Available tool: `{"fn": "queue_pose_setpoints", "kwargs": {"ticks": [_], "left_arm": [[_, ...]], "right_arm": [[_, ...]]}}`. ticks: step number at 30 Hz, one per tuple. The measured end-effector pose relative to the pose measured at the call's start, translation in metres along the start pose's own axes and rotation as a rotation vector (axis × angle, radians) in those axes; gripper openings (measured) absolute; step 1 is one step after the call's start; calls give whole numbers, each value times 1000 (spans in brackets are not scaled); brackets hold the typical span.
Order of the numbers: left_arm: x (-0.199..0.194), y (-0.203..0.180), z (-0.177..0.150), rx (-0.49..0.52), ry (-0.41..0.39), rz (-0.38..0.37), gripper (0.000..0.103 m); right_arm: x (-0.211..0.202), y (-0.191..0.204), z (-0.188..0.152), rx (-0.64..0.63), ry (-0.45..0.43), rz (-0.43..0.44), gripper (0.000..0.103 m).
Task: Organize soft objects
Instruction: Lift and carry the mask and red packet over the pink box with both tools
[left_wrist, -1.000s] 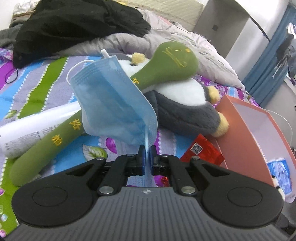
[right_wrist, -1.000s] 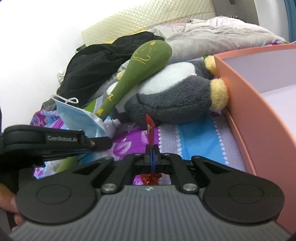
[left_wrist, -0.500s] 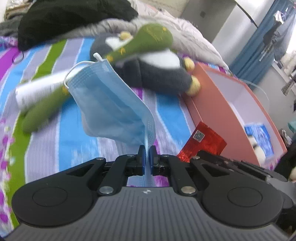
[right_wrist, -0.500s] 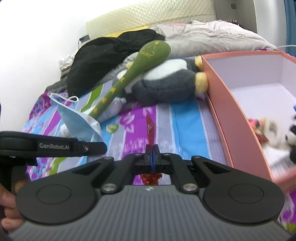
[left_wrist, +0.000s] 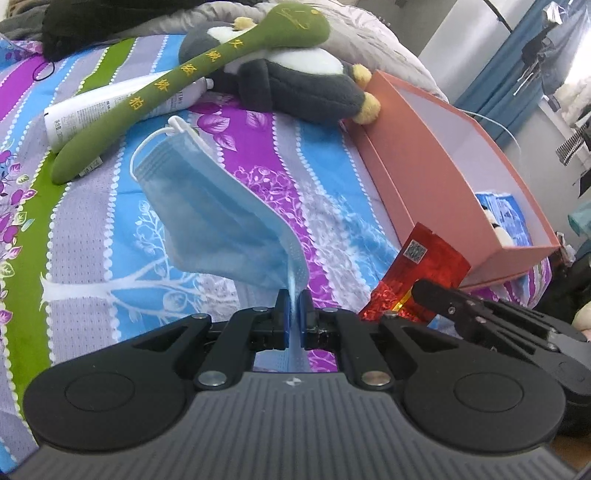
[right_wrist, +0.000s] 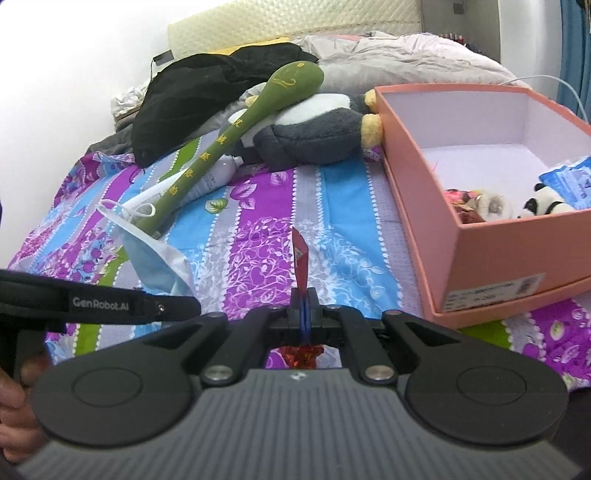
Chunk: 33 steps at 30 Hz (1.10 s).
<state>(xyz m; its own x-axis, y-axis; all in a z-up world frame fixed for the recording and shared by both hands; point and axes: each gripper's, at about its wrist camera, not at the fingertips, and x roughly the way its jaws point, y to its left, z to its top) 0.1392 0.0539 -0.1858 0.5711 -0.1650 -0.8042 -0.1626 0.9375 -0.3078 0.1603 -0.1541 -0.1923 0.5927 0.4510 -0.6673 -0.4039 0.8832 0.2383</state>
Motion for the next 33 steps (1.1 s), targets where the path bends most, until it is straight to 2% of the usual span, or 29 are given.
{"fn": "queue_pose_setpoints", "kwargs": {"ticks": [17,27,33], "left_arm": [[-46,-61,5,121,-62,14,6],[-64,-107,2,205,-84,-41,6],[-64,-133,-7,238,-62,-101,6]], "right_arm": [[-65,-11,16,-29,-104,-7,4],[-108,-33,19,-13,-141,-64,4],[-136,-53,11,-3,-146,-121,4]]}}
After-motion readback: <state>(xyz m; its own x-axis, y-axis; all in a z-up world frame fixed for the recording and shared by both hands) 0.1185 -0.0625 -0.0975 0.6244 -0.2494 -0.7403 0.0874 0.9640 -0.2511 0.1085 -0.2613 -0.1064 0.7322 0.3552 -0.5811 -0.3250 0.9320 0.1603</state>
